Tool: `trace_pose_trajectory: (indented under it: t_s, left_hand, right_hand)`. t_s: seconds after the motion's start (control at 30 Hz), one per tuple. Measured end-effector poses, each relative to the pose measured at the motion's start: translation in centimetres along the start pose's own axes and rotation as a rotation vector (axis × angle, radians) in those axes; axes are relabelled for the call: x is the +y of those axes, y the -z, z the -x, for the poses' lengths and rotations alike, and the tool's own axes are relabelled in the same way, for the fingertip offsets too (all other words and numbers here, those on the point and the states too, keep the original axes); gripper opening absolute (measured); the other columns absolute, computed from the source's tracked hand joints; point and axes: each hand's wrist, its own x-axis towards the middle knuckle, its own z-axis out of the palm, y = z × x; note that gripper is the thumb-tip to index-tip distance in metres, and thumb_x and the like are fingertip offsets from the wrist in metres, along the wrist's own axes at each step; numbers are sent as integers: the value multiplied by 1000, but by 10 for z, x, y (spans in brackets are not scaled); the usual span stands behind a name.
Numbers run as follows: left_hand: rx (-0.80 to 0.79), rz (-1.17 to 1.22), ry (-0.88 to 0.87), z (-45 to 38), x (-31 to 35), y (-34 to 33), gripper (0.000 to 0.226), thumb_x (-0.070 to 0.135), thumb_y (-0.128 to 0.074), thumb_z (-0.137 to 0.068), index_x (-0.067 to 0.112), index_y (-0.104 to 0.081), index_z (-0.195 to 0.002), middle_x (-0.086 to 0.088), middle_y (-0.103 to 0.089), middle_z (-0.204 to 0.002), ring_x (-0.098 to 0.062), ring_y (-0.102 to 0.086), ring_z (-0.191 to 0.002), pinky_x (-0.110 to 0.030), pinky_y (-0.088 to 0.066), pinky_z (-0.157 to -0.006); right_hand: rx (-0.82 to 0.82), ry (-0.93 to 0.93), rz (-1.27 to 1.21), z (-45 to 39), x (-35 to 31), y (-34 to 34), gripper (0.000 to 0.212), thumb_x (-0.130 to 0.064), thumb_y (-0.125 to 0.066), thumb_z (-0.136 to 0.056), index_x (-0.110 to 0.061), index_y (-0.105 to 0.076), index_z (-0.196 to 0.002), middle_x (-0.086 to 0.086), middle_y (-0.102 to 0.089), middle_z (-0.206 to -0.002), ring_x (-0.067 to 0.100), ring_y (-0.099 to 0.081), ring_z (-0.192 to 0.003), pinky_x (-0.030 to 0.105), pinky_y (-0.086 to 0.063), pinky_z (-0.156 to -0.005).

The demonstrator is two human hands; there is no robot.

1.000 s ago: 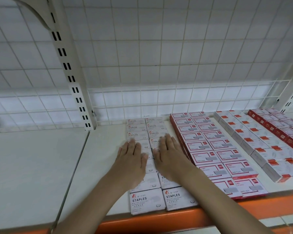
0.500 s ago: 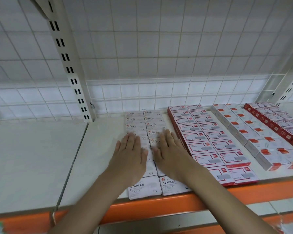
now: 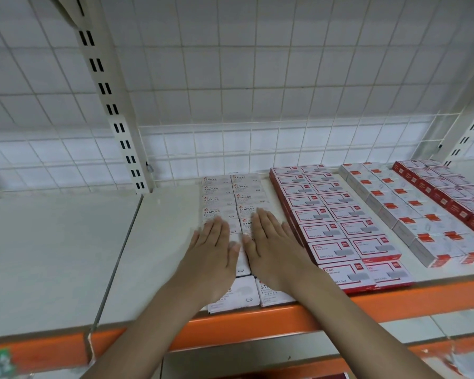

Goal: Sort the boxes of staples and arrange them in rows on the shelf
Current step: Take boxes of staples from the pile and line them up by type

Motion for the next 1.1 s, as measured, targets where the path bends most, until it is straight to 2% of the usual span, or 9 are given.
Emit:
trace_pose_trajectory:
  t_s: [0.27, 0.63, 0.9, 1.1]
  left_hand:
    - [63, -40, -2, 17, 6, 1, 56, 38, -7, -100, 14, 17, -145, -1, 24, -153, -11, 23, -139, -27, 17, -109]
    - [38, -51, -2, 27, 9, -5, 55, 38, -4, -100, 17, 21, -143, 2, 27, -152, -9, 27, -137, -29, 19, -111]
    - [27, -67, 6, 27, 8, -4, 54, 35, -6, -101, 16, 20, -144, 0, 28, -152, -9, 27, -137, -29, 19, -111]
    - [63, -88, 49, 26, 13, -6, 53, 35, -6, -100, 19, 16, -146, 0, 24, -153, -11, 25, -139, -35, 19, -111]
  right_hand:
    - [48, 63, -31, 19, 5, 3, 56, -40, -11, -100, -19, 9, -148, -5, 17, -155, 7, 20, -140, 26, 16, -109]
    - [52, 61, -25, 29, 6, -6, 56, -41, -10, -100, -20, 12, -147, -6, 19, -154, 4, 22, -139, 27, 16, -112]
    - [32, 93, 16, 28, 5, -4, 56, -41, -10, -100, -20, 11, -148, -7, 18, -155, 4, 21, -139, 24, 20, -107]
    - [43, 94, -33, 23, 5, -5, 56, -42, -10, -100, -20, 5, -149, -7, 13, -156, 4, 18, -140, 24, 18, -108]
